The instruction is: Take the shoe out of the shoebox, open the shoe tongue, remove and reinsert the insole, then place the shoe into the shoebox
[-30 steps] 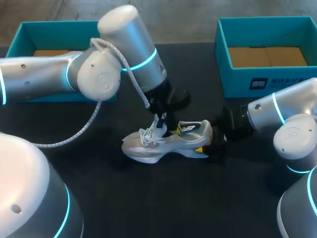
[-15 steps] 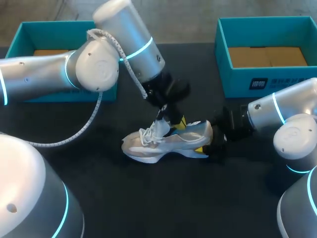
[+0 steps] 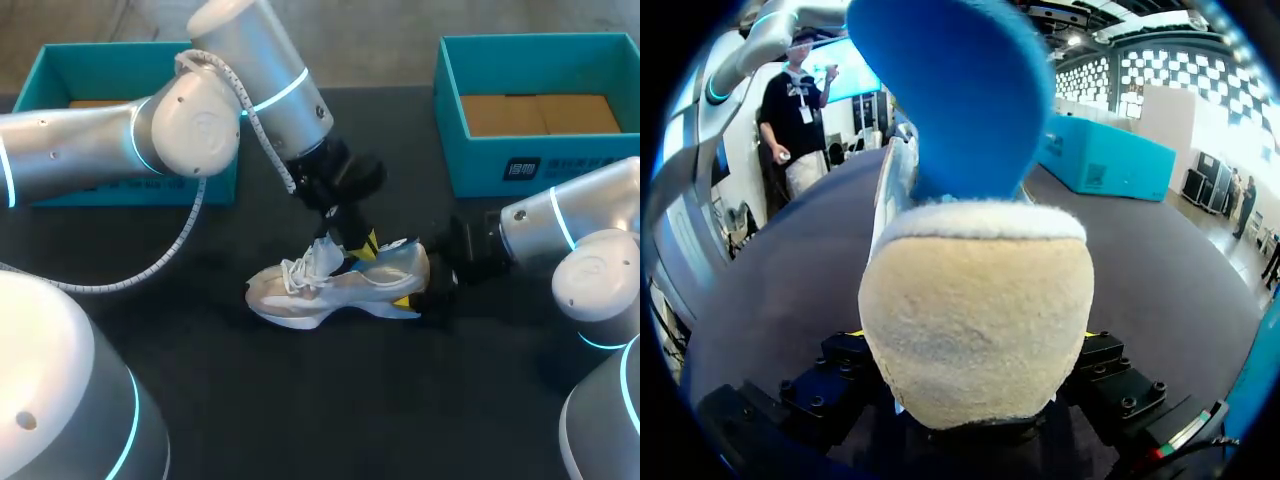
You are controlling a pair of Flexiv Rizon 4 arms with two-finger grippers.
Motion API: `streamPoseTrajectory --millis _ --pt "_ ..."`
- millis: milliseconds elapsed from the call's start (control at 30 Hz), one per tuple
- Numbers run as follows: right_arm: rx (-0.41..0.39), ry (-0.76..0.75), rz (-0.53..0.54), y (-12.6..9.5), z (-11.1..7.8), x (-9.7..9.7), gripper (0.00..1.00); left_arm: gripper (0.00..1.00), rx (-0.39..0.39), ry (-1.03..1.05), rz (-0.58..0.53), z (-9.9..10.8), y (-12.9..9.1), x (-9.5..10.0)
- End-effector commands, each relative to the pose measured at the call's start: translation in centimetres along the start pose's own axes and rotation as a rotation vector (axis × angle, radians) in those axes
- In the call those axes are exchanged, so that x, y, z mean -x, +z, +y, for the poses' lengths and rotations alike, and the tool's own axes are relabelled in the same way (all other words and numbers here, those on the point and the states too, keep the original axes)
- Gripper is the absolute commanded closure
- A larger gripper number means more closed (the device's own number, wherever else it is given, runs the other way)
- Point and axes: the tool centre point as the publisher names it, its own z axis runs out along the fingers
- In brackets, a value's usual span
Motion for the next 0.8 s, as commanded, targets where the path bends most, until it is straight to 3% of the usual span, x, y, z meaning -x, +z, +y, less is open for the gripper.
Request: streamPoseTrajectory --millis 33,100,200,467,800 --pt "-0.003 0.001 -0.001 0.2 -0.1 0.2 1.0 0.5 -0.003 0.005 0.01 -0.2 0.1 0.2" --pt "-0.003 0.001 -0.001 0.2 -0.1 0.2 1.0 0.41 -0.006 0.01 0.014 -0.3 0.0 0.1" --pt "-0.003 0.001 -0.001 0.2 -0.1 0.2 1.0 0.4 -0.007 0.015 0.016 -0.3 -0.4 -0.2" --pt "-0.003 0.001 -0.001 0.2 -0.1 0.2 1.0 0.51 -0.009 0.044 -0.003 -0.5 -1.7 -1.7" --pt "-0.003 0.001 -0.001 0.2 -0.1 0.2 1.0 0.51 -0.003 0.075 -0.02 -1.2 -1.2 -2.6"
